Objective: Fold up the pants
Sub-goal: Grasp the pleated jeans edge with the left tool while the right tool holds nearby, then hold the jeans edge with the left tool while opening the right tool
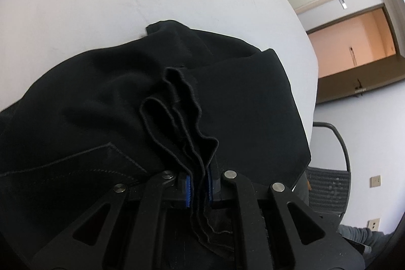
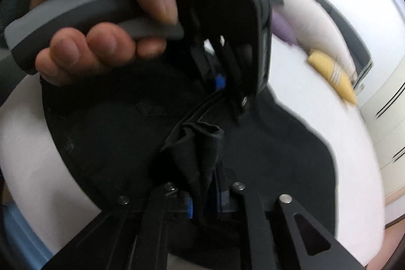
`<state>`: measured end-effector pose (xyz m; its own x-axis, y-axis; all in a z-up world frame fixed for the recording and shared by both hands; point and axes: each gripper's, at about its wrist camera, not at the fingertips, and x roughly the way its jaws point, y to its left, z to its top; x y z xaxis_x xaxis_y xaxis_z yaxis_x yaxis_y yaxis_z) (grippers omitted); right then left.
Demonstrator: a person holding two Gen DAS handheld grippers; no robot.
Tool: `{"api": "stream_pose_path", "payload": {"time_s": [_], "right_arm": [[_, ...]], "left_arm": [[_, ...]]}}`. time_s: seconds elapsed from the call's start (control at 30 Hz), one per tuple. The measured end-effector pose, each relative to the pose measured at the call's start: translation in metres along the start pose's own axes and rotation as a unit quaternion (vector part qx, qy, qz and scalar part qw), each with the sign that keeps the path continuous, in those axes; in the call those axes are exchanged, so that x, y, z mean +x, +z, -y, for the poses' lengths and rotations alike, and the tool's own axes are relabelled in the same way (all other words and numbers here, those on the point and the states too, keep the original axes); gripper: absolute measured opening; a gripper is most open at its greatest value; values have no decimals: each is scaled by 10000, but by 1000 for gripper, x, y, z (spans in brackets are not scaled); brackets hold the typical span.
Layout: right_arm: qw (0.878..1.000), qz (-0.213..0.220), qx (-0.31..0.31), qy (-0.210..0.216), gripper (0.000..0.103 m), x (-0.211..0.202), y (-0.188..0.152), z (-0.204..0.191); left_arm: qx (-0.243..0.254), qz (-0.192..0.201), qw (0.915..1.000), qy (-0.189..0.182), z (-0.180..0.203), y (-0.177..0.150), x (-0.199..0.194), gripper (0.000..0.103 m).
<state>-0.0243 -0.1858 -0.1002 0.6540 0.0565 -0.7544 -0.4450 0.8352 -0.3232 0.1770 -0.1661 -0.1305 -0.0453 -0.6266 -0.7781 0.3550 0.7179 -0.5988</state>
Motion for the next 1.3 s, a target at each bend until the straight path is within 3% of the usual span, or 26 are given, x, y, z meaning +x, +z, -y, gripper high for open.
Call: {"api": "stream_pose_path", "payload": {"time_s": [0.03,0.1,0.13,0.23,0.37,0.43,0.47,0.5,0.57,0.67,0.73,0.8,0.87,0.9,1.0,1.07,1.13,1.17,1.23,1.3], "right_arm": [[10000,12,43,52,21,-2,-1,3],[9995,16,204,242,49,-7,-1,14],[9988,25,332,359,53,-12,-2,21],[9885,131,1071,1056,53,-27,-4,53],[9657,421,2069,1510,53,-46,-10,115],[9421,583,2744,1837,53,-51,-23,147],[9242,676,3161,2034,53,-47,-31,173],[9083,755,3476,2203,53,-52,-40,173],[8648,872,4199,2612,53,-37,-62,203],[7975,649,5066,3210,54,3,-96,228],[7763,323,5352,3314,53,27,-115,228],[7662,6,5528,3277,32,44,-134,223],[7569,7,5621,3333,32,43,-140,233],[7513,122,5647,3413,36,39,-139,238],[7502,672,5570,3500,49,34,-117,263],[7382,829,5612,3650,52,40,-102,281],[7236,706,5577,4004,59,66,-88,288],[7246,526,5563,4034,60,73,-89,283],[7394,-104,5541,3822,61,94,-98,283],[7424,-267,5482,3841,52,96,-114,270]], "left_arm": [[5,70,9999,88,1,-3,-4,9],[55,231,9992,322,-1,-10,-19,12],[98,339,9985,408,0,-13,-27,12],[142,722,9948,702,14,-11,-52,12],[201,1175,9897,791,37,-11,-77,12],[265,1292,9889,678,48,-11,-80,12],[323,1313,9889,611,56,-13,-77,12],[360,1317,9891,555,61,-16,-74,12],[411,1218,9908,424,71,-24,-57,12],[372,905,9947,322,79,-44,-22,12],[263,683,9965,403,63,-52,-18,12],[142,625,9974,343,54,-66,-6,12],[31,774,9969,154,49,-77,-10,12],[5,781,9969,126,48,-78,-13,12],[-57,772,9970,79,45,-77,-12,12],[-27,777,9968,180,44,-75,-12,12],[45,824,9961,317,50,-78,-12,12],[53,851,9957,351,54,-79,-10,12],[68,908,9950,407,64,-83,-4,12],[133,932,9945,458,68,-92,-1,12]]}}
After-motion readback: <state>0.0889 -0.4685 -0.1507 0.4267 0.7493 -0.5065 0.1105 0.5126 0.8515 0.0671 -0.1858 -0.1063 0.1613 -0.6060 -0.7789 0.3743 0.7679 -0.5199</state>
